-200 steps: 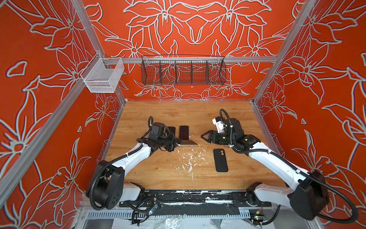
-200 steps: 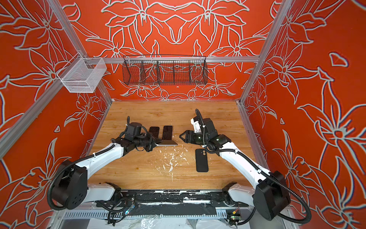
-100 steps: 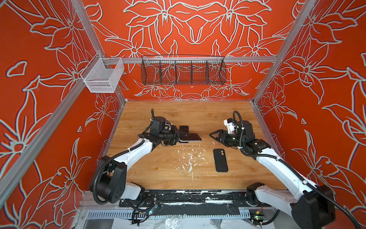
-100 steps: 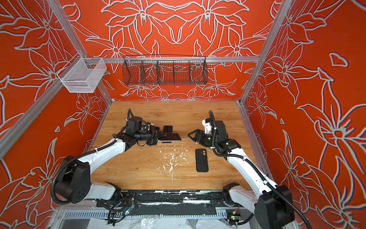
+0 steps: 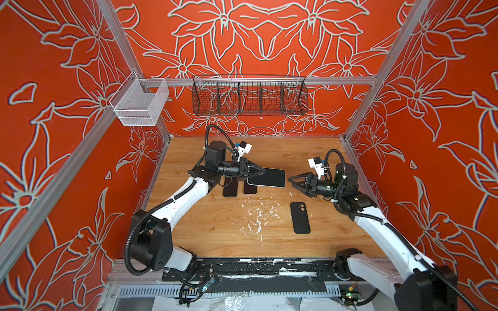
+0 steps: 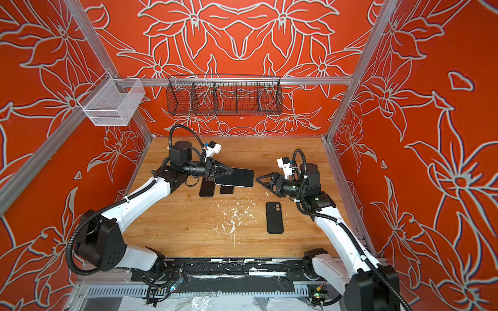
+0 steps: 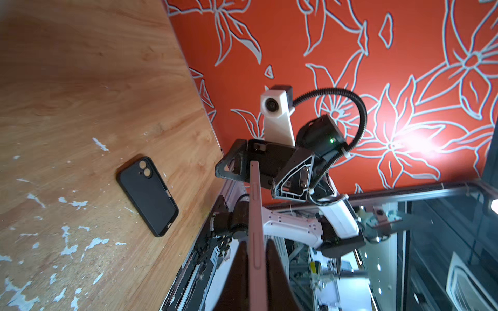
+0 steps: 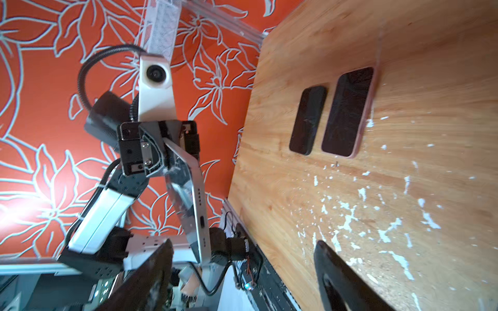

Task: Put the phone into the phone case
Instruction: 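Grip the far end of the silver-framed phone with the right gripper while the left holds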

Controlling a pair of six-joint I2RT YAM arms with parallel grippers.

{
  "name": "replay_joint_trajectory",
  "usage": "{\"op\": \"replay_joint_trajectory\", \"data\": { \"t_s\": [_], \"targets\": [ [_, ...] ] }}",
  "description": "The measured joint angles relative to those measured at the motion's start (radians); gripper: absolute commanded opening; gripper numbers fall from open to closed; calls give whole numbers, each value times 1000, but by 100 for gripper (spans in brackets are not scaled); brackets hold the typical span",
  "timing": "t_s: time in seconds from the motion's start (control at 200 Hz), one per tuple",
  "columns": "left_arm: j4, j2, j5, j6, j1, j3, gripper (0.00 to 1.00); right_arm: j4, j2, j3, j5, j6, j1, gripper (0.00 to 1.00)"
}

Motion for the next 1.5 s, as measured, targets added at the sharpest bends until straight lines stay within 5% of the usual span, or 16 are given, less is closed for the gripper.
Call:
{"op": "replay_joint_trajectory", "data": {
  "t_s": [0.345, 1.021, 1.501],
  "targets": [
    [2, 41, 81, 71, -59, 31, 0, 221, -7, -32, -177, 121, 0, 71],
    [523, 190, 109, -335, -91, 31, 0, 439, -3, -108, -216, 251, 44, 45],
    [514, 195, 130, -327, -96, 18, 0, 455, 24, -90, -215, 255, 44, 25]
  ]
}}
